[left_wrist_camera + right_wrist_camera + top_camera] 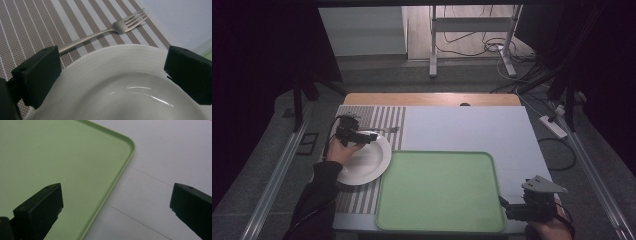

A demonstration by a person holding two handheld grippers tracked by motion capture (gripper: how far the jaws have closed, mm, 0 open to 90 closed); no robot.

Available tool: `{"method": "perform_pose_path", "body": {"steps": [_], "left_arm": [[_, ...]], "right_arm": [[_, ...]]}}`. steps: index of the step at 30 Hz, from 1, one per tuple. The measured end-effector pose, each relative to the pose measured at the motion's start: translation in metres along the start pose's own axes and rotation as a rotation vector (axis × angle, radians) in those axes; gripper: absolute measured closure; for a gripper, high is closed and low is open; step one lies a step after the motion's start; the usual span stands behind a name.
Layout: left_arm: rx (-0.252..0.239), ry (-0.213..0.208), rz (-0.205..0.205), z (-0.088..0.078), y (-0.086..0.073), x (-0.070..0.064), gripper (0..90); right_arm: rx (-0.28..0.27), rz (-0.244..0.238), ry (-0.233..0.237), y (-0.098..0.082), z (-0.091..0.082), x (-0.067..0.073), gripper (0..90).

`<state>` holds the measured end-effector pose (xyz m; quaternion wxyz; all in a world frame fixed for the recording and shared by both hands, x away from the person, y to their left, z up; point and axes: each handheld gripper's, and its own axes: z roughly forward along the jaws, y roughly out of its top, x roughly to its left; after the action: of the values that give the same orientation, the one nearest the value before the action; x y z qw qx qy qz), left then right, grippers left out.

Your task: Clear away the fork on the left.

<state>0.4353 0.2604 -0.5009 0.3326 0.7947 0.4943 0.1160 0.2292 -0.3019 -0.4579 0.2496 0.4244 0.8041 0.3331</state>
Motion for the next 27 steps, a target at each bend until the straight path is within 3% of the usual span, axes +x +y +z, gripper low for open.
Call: {"method": "perform_pose_path", "body": {"steps": [3,6,7,8,9,11,12,13,14,18,19,23,27], "left_arm": [[-0.004,0.009,-0.001,0.000,0.006,0.004,5.9],[-0.008,-0.009,-0.006,0.001,0.011,0.010,14.0],[-0.003,-0.004,-0.001,0.001,0.012,0.011,19.3],[0.014,0.031,0.004,0.003,0.014,0.014,24.3],[0.014,0.031,0.004,0.003,0.014,0.014,27.3],[0.016,0.043,-0.011,0.004,0.015,0.021,31.6],[0.012,0.041,-0.022,0.004,0.016,0.025,34.1],[0.009,0.031,-0.035,0.004,0.017,0.029,42.2],[0.009,0.019,-0.048,0.003,0.017,0.032,42.2],[0.035,0.027,-0.048,0.004,0.022,0.043,68.3],[0.042,0.042,-0.048,0.004,0.023,0.046,81.0],[0.069,0.056,-0.073,0.009,0.028,0.056,88.8],[0.130,0.075,-0.048,0.023,0.032,0.057,88.9]], "right_arm": [[0.001,0.000,0.000,0.000,0.000,0.000,0.0],[0.001,0.000,0.000,0.000,0.000,0.000,0.0],[0.001,0.000,0.001,0.000,0.000,0.000,0.0],[0.001,0.001,0.001,0.000,0.000,0.000,0.0],[0.001,0.001,0.001,0.000,0.000,0.000,0.0],[0.001,0.001,0.001,0.000,0.000,0.000,0.0],[0.003,0.001,0.002,0.000,0.000,0.000,0.0],[0.003,0.001,0.002,0.000,0.000,0.000,0.0],[0.003,0.001,0.002,0.000,0.000,0.000,0.0],[0.004,0.004,0.002,0.000,0.000,0.000,0.0],[0.005,0.002,0.003,0.000,0.000,-0.001,0.0],[0.004,0.002,0.004,0.000,0.000,-0.001,0.0],[0.004,0.002,0.004,0.000,0.000,-0.001,0.0]]}}
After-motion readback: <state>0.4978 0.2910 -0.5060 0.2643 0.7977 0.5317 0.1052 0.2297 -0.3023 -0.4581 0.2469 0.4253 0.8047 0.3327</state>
